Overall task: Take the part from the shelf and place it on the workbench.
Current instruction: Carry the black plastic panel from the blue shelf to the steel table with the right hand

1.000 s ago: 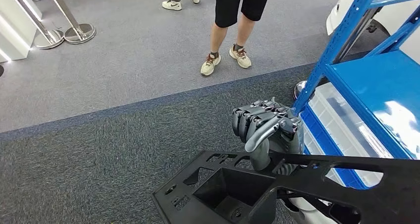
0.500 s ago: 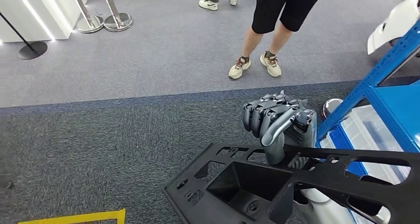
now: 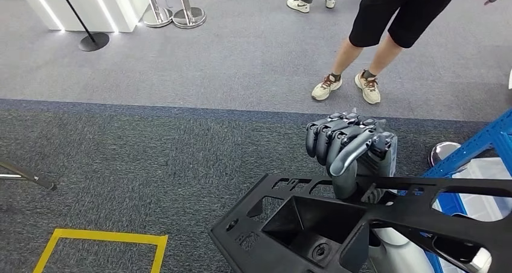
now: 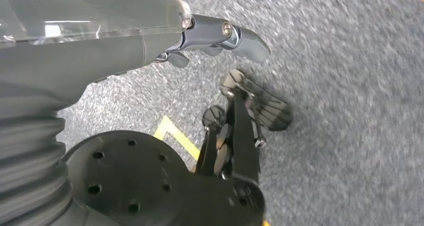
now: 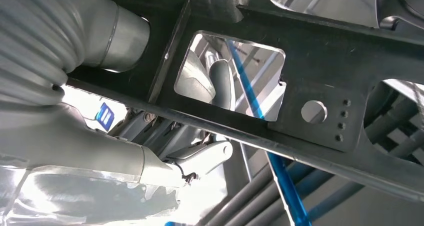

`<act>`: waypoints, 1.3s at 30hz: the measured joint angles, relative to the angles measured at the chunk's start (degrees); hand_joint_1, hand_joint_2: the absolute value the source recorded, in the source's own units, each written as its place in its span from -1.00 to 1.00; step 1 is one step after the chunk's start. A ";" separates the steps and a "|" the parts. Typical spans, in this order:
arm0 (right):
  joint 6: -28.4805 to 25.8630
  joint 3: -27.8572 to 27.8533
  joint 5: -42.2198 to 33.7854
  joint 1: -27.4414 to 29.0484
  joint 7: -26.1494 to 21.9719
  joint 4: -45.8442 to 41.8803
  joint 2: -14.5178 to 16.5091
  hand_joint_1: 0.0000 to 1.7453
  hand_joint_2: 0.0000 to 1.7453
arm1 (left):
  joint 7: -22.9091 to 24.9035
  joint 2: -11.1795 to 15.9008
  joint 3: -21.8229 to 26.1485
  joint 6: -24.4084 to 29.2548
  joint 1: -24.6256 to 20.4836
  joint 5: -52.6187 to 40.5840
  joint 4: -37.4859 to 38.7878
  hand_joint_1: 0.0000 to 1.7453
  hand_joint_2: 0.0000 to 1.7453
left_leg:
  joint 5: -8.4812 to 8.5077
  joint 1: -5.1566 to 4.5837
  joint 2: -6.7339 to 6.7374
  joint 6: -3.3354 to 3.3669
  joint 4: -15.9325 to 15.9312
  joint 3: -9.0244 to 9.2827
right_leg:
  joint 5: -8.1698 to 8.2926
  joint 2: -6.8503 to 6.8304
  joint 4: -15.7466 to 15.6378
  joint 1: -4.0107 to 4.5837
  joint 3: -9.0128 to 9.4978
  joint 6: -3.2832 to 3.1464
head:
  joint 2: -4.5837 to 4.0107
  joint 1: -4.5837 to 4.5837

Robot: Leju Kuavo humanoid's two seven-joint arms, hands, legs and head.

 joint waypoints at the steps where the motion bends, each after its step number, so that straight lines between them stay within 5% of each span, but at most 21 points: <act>1: 0.03 -0.11 0.07 -0.03 0.00 -0.03 0.05 1.00 1.00 | -0.01 0.02 0.01 -0.09 -0.09 -0.01 0.00 -1.00 1.00 | 0.80 -0.30 1.05 0.46 -2.78 1.42 | -0.14 -0.54 0.03 0.13 0.14 0.24 | 0.00 0.00; 3: 0.07 -0.24 0.20 -0.06 0.00 -0.07 0.14 1.00 1.00 | -0.02 0.08 0.01 -0.27 -0.22 -0.01 0.00 -1.00 1.00 | 0.84 -0.86 1.47 1.30 -4.53 2.03 | -0.31 -1.69 0.02 0.32 0.28 0.79 | 0.00 0.00; 5: 0.09 -0.33 0.26 -0.13 -0.01 -0.07 0.21 1.00 1.00 | -0.04 0.08 0.01 -0.33 -0.16 0.01 0.00 -1.00 1.00 | 1.13 -0.66 0.02 1.98 -4.99 2.13 | -0.57 -2.38 -0.01 0.28 0.62 1.42 | 0.01 0.01; 7: 0.19 -0.55 0.28 -0.22 -0.12 -0.04 0.23 1.00 1.00 | -0.05 0.01 0.01 -0.20 -0.19 0.09 0.00 -1.00 1.00 | 1.55 -0.24 -1.27 2.56 -5.68 2.58 | -2.28 0.24 2.36 0.17 -0.22 2.01 | 0.01 0.01; 9: 0.39 -0.80 0.32 -0.23 -0.27 0.06 0.27 1.00 1.00 | -0.10 -0.05 0.03 0.04 -0.33 0.28 0.00 -1.00 1.00 | 1.74 -0.08 -2.56 2.86 -5.87 2.66 | -5.86 3.83 9.62 0.02 -3.84 2.29 | 0.01 0.01; 11: 0.58 -0.94 0.33 -0.21 -0.32 0.22 0.31 1.00 1.00 | -0.14 -0.05 0.08 0.26 -0.38 0.50 0.00 -1.00 1.00 | 1.76 -0.08 -4.10 2.94 -5.80 2.61 | -7.84 4.77 16.40 -0.04 -7.50 2.39 | 0.00 0.02; 12: 0.65 -0.97 0.33 -0.21 -0.32 0.28 0.33 1.00 1.00 | -0.15 -0.07 0.09 0.33 -0.35 0.57 0.00 -1.00 1.00 | 1.75 -0.07 -4.94 2.91 -5.75 2.66 | -7.09 4.86 16.84 -0.09 -7.96 2.40 | 0.00 0.02; 14: 0.75 -0.99 0.33 -0.33 -0.32 0.32 0.39 1.00 1.00 | -0.15 -0.14 0.09 0.47 -0.31 0.64 0.00 -1.00 1.00 | 1.62 0.02 -6.72 2.71 -5.49 2.83 | -2.77 5.65 10.87 -0.36 -5.51 2.35 | 0.00 0.02; 16: 0.90 -1.01 0.31 -0.58 -0.31 0.36 0.45 1.00 1.00 | -0.16 -0.19 0.12 0.60 -0.39 0.68 0.00 -1.00 1.00 | 1.36 0.02 -8.35 2.24 -4.83 2.49 | 0.34 8.57 3.44 -0.87 -2.33 2.22 | 0.01 0.02; 18: 1.07 -1.02 0.25 -0.76 -0.21 0.42 0.50 1.00 1.00 | -0.22 -0.19 0.19 0.67 -0.41 0.70 0.00 -1.00 1.00 | 1.37 0.13 -9.72 1.56 -4.43 1.72 | 0.61 10.27 0.95 -1.00 -1.51 1.88 | 0.01 0.01; 20: 1.21 -1.03 0.14 -0.93 -0.06 0.43 0.63 1.00 1.00 | -0.29 -0.16 0.31 0.66 -0.14 0.71 0.00 -1.00 1.00 | 1.51 0.36 -10.47 0.83 -4.46 1.24 | 0.73 9.00 0.59 -0.93 -1.41 1.20 | 0.00 0.01; 22: 1.40 -1.02 0.03 -1.14 0.08 0.43 0.88 1.00 1.00 | -0.36 -0.23 0.41 0.61 0.04 0.69 0.00 -1.00 1.00 | 0.20 0.22 -7.90 0.28 -2.39 0.25 | 0.84 7.37 0.07 -1.01 -0.98 0.41 | 0.00 0.01; 24: 1.54 -1.02 -0.03 -1.16 0.18 0.45 1.02 1.00 1.00 | -0.49 -0.33 0.44 0.52 -0.13 0.63 0.00 -1.00 1.00 | -3.16 0.17 -4.22 -0.13 4.03 -2.77 | 0.74 5.59 -0.15 -0.82 -0.73 -0.10 | 0.00 0.00; 26: 1.61 -1.02 -0.04 -1.09 0.26 0.56 1.02 1.00 1.00 | -0.63 -0.34 0.44 0.46 -0.29 0.55 0.00 -1.00 1.00 | -5.63 0.41 -3.03 -0.45 10.74 -6.11 | 0.54 3.77 -0.12 -0.58 -0.67 -0.28 | 0.00 0.00; 27: 1.63 -1.02 -0.04 -1.07 0.30 0.63 1.02 1.00 1.00 | -0.66 -0.35 0.45 0.46 -0.27 0.51 0.00 -1.00 1.00 | -5.41 0.49 -2.83 -0.53 11.62 -6.52 | 0.43 2.91 -0.11 -0.51 -0.60 -0.30 | 0.00 0.00; 29: 1.65 -1.02 -0.04 -1.08 0.34 0.71 1.06 1.00 1.00 | -0.67 -0.34 0.45 0.52 -0.15 0.29 0.00 -1.00 1.00 | -2.06 0.53 -2.12 -0.41 6.38 -3.67 | 0.14 1.45 -0.10 -0.46 -0.22 -0.15 | 0.00 0.00; 31: 1.64 -1.02 0.01 -1.15 0.39 0.72 1.21 1.00 1.00 | -0.61 -0.31 0.44 0.75 -0.16 -0.08 0.00 -1.00 1.00 | 0.65 0.07 0.24 0.28 -1.52 0.55 | -0.22 0.27 -0.10 -0.27 0.24 0.20 | 0.00 0.00; 33: 1.61 -1.02 0.14 -1.23 0.58 0.72 1.40 1.00 1.00 | -0.31 -0.27 0.43 1.54 -0.23 -0.70 0.00 -1.00 1.00 | 1.01 -0.49 1.42 1.10 -4.67 2.00 | -0.43 -0.73 -0.14 0.01 0.47 0.74 | 0.00 0.00; 35: 1.47 -1.02 0.26 -1.29 0.91 0.71 1.62 1.00 1.00 | 0.38 -0.18 0.32 3.10 -0.16 -1.63 0.00 -1.00 1.00 | 1.18 -0.47 0.15 1.73 -4.93 1.92 | -0.67 -1.50 -0.34 0.09 0.70 1.40 | 0.01 0.00; 37: 1.16 -1.01 0.42 -1.36 1.24 0.62 1.81 1.00 1.00 | 1.14 -0.01 0.08 4.95 -0.10 -2.30 0.00 -1.00 1.00 | 1.49 -0.11 -1.04 2.31 -5.50 2.24 | -2.00 0.37 1.18 -0.05 0.48 2.08 | 0.01 0.01; 39: 0.87 -1.01 0.62 -1.20 1.40 0.48 1.86 1.00 1.00 | 1.71 0.36 -0.09 6.92 -0.15 -2.53 0.00 -1.00 1.00 | 1.69 0.06 -2.19 2.72 -5.82 2.45 | -5.18 3.57 7.39 -0.23 -2.11 2.45 | 0.00 0.02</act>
